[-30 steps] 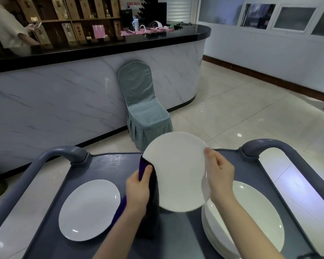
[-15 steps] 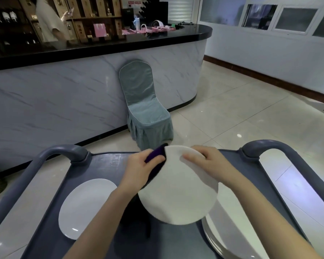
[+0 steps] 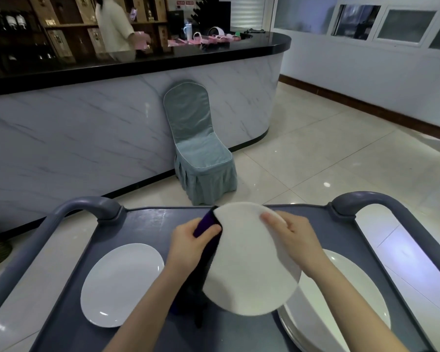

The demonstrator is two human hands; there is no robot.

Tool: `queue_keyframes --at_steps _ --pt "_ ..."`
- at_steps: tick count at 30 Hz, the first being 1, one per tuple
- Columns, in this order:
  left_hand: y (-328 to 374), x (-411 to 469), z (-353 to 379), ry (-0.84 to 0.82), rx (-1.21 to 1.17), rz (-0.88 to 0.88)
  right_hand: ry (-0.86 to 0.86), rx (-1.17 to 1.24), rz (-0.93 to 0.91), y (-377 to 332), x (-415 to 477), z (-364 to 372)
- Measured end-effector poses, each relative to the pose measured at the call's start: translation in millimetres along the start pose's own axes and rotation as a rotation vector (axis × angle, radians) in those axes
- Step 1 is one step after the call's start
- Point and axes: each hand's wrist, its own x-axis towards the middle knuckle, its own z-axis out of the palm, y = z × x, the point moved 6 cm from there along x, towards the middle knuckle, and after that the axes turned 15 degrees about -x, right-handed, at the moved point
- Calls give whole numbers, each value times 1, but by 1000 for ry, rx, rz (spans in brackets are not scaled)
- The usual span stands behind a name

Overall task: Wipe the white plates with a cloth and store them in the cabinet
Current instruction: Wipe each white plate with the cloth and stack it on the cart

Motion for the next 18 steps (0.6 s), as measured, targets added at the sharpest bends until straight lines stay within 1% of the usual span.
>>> queue_keyframes --at_steps 2,3,4,5,6,9,11,13,14,15,16,18 --pt "10 6 13 -185 150 42 -124 -97 -111 -10 -1 13" --pt "11 8 18 -245 207 52 -165 -101 -146 -13 -2 19" --pt "12 8 21 -261 235 61 -173 -92 -160 -16 -1 20" --pt "13 9 20 -231 227 69 -149 -82 -152 -17 1 18" --pt "13 9 16 -157 188 75 -99 -65 -122 -16 3 13" --pt "2 6 -4 147 -45 -6 133 86 60 -5 0 -1" --pt "-16 -6 -7 289 -232 -117 296 320 233 3 -10 3" --pt "-37 -22 2 387 -375 -238 445 568 383 8 -23 17" --pt "-46 -31 7 431 -427 -281 493 649 441 10 -28 25" --pt "-52 -37 12 470 -460 -311 508 693 481 11 -30 33" --pt "-56 -40 14 499 -477 -324 485 689 501 13 -31 39" --pt "-56 -36 7 522 -458 -305 375 602 475 13 -25 40"
